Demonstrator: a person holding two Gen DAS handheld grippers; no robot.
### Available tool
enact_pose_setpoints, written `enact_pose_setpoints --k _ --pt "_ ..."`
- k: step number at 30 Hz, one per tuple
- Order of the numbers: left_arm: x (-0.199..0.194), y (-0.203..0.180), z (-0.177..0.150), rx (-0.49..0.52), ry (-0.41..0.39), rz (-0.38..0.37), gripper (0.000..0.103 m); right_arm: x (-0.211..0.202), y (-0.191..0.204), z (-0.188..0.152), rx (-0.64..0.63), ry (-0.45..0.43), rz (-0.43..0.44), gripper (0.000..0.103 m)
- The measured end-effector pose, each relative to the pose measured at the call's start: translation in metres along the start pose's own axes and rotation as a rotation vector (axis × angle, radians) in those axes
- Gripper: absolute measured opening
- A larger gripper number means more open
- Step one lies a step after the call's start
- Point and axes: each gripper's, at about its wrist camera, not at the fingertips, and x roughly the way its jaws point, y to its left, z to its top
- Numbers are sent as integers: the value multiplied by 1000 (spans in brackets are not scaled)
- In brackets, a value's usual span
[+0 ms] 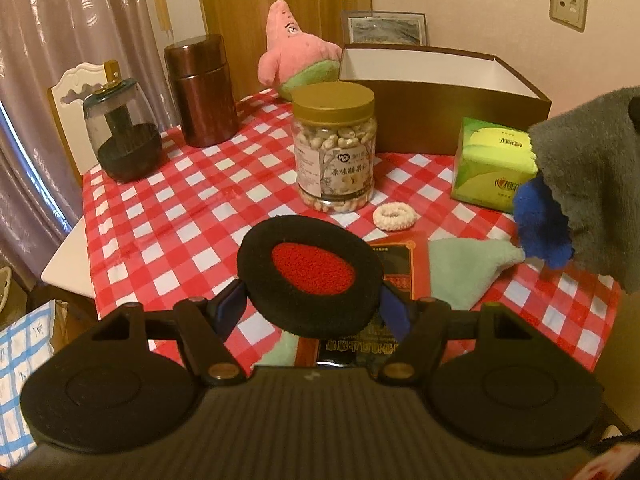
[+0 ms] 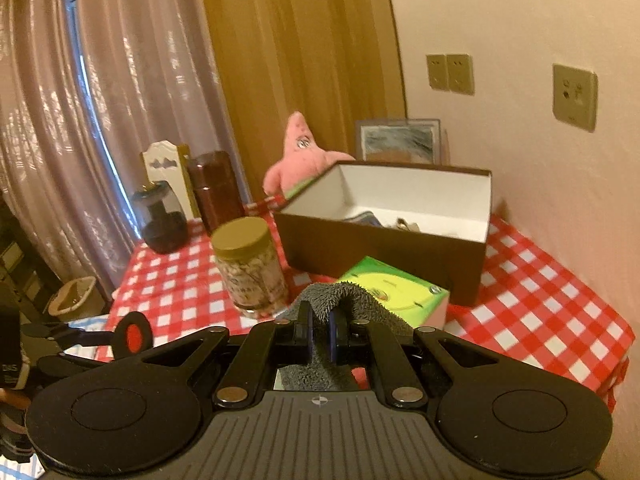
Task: Organize soft objects
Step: 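Carry the grey towel and black pad into the brown box and open both tools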
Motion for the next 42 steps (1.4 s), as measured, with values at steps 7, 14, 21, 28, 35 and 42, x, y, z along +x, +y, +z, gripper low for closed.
enact_pose_setpoints --k 7,14,21,28,35,42 --pt "-4 -6 13 29 -20 -25 70 1 2 6 -18 13 14 7" --pt "2 -27 30 66 -32 -61 70 -7 -25 10 4 18 -31 7" --pt "19 -61 57 103 -43 -84 70 -15 -73 22 20 3 -90 7" --pt "40 -95 93 132 -73 -83 70 -15 -125 51 -6 -38 -125 7" --pt "66 -113 141 126 -113 -51 70 3 -165 100 -55 -117 -110 7" --pt "99 -137 196 110 -150 -7 70 45 -181 159 -101 -211 -15 7"
